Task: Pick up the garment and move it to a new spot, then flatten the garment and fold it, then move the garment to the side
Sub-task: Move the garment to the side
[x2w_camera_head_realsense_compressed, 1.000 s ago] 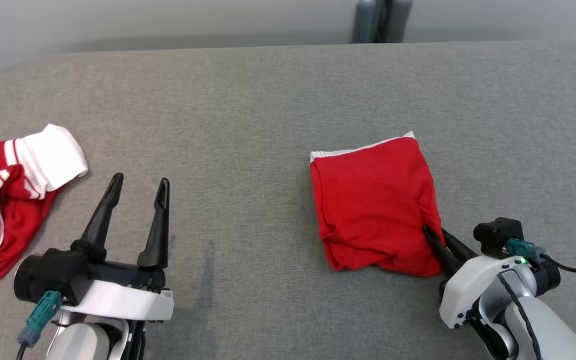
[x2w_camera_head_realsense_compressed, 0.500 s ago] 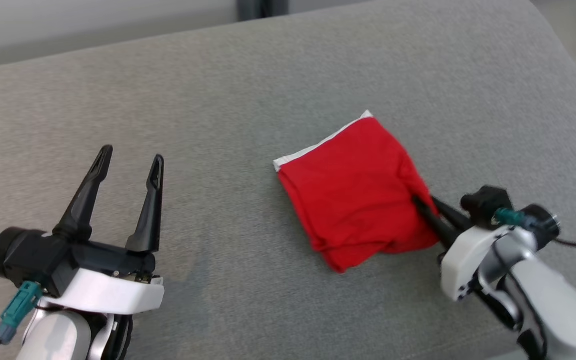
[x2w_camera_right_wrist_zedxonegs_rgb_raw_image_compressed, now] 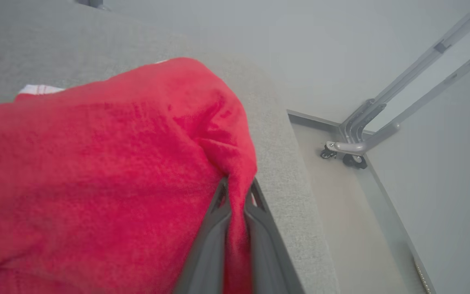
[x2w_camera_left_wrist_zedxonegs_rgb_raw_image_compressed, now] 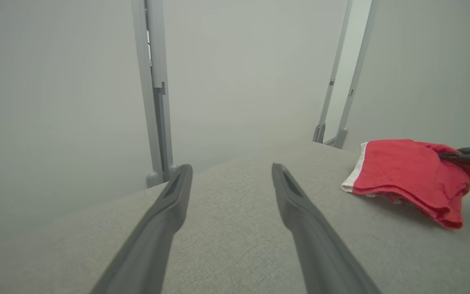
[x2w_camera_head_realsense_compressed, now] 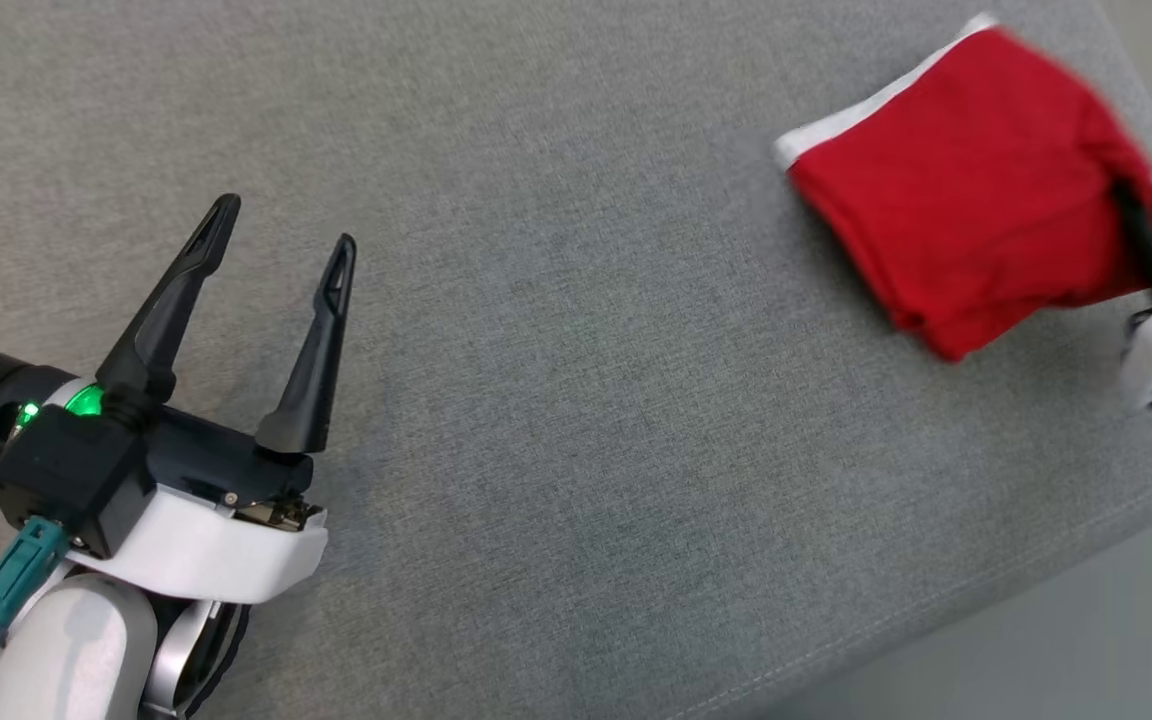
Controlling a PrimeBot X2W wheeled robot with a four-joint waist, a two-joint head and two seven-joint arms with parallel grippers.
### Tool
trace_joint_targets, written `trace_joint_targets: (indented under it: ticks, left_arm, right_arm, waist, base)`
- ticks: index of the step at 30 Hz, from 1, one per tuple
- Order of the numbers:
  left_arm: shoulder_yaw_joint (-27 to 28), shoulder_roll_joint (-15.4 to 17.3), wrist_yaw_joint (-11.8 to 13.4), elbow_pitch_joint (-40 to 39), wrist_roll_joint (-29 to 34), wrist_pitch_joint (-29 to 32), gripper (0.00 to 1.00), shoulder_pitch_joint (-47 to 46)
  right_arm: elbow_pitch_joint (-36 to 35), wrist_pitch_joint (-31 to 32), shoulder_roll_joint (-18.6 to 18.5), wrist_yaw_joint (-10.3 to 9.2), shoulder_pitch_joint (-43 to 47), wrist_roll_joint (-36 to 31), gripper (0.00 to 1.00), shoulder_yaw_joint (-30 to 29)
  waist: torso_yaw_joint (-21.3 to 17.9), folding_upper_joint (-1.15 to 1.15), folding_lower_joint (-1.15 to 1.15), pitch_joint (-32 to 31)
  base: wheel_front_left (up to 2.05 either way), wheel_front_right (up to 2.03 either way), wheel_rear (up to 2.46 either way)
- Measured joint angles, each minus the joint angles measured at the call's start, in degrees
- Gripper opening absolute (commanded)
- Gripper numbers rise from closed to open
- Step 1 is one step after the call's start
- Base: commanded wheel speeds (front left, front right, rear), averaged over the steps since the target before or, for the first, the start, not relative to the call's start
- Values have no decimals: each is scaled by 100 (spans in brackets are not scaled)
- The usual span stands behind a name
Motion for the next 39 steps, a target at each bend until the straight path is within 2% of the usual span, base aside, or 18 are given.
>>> trace_joint_targets:
  ticks: [4, 11, 12, 13, 14, 20, 24, 30, 35, 39]
  left_arm:
    - [-73, 54, -47, -155, 54, 134, 100, -88]
    - [-129, 166, -91, -323, 98, 312, 100, -248]
    - [-130, 177, -91, -328, 98, 348, 100, -263]
    - [-135, 176, -91, -333, 99, 350, 100, -265]
    - [-136, 178, -91, -335, 99, 356, 100, -265]
    - [-154, 168, -59, -291, 97, 371, 100, -274]
    - [-201, 76, -40, -143, 48, 300, 100, -266]
    - [-172, -84, 97, 148, -87, 75, 100, -66]
    - [-88, -236, 232, 389, -238, -157, 100, 179]
    - [-3, -356, 369, 534, -328, -330, 100, 381]
  right_arm:
    - [419, -155, -200, 0, -294, -1, 0, -370]
    - [1009, -224, -78, 0, -565, -44, 0, -705]
    - [1099, -230, -16, 0, -600, -46, 20, -744]
    - [1209, -233, 13, 0, -630, -79, 47, -797]
    - [1319, -233, 25, 0, -666, -101, 100, -878]
    - [1321, -247, 93, 0, -720, -319, 100, -1459]
    - [989, -248, 142, 0, -506, -443, 100, -1914]
    - [-47, -248, 398, -1, 92, -597, 100, -2626]
    - [-1063, -248, 793, -1, 958, -744, 100, -2861]
    - [-2081, -13, 1283, -1, 1695, -869, 100, -2998]
  waist:
    - [-69, 0, 0, 246]
    - [-70, 0, 0, 548]
    - [-67, 0, 0, 576]
    - [-62, 0, 0, 594]
    - [-59, 0, 0, 605]
    - [-77, 0, 0, 545]
    - [-74, 0, 0, 360]
    - [0, 0, 0, -57]
    - [196, 0, 0, -451]
    - [461, 0, 0, -729]
  base:
    - [0, 0, 0]
    - [0, 0, 0]
    - [0, 0, 0]
    - [0, 0, 0]
    - [0, 0, 0]
    - [0, 0, 0]
    - [0, 0, 0]
    - [0, 0, 0]
    - [0, 0, 0]
    - [0, 0, 0]
